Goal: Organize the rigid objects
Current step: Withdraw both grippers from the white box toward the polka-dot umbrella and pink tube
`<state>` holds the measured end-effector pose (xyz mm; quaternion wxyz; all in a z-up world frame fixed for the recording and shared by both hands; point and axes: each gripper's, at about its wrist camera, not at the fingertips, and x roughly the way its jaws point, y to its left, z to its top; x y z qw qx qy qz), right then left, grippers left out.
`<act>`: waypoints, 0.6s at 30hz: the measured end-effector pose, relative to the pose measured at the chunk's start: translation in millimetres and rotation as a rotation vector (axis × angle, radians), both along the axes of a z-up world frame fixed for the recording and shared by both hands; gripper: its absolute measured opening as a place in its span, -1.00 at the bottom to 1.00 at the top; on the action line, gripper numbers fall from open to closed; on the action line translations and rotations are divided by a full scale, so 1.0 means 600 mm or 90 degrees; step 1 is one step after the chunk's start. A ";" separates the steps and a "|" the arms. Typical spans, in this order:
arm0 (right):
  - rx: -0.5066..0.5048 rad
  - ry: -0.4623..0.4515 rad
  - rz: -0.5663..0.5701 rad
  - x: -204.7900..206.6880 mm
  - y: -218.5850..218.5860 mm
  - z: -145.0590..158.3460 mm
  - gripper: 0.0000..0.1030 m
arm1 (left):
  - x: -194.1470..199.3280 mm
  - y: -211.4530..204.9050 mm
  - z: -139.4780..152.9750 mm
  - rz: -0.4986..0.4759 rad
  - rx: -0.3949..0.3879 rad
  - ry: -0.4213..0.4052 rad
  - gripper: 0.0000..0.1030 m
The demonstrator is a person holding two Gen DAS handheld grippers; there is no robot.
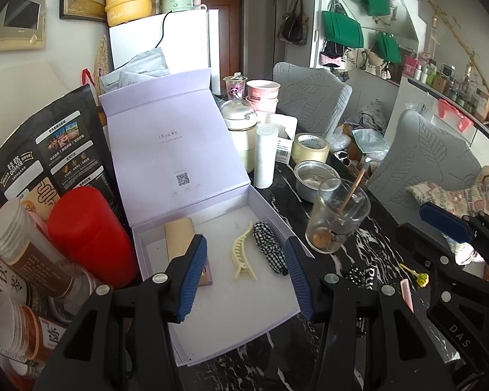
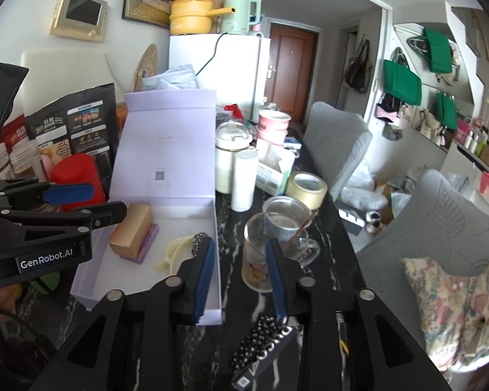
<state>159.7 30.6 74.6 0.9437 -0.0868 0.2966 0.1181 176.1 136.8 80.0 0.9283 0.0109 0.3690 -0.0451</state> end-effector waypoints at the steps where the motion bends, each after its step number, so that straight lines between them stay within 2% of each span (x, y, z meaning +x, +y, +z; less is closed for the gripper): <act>1: 0.000 -0.004 -0.003 -0.009 -0.004 0.002 -0.29 | -0.008 -0.004 0.001 -0.004 -0.001 0.000 -0.04; 6: -0.002 -0.020 -0.019 -0.054 -0.024 0.015 -0.29 | -0.042 -0.025 0.005 -0.022 -0.001 -0.005 -0.04; 9: -0.001 -0.029 -0.028 -0.081 -0.038 0.019 -0.19 | -0.062 -0.041 0.004 -0.040 0.000 -0.006 -0.04; 14: -0.003 -0.034 -0.044 -0.118 -0.061 0.020 -0.18 | -0.091 -0.070 -0.001 -0.065 0.005 -0.006 -0.04; 16: -0.003 -0.034 -0.052 -0.130 -0.068 0.019 -0.17 | -0.098 -0.081 -0.005 -0.074 0.008 -0.004 0.10; 18: -0.002 -0.034 -0.060 -0.143 -0.079 0.016 -0.16 | -0.106 -0.090 -0.007 -0.080 0.010 -0.007 0.50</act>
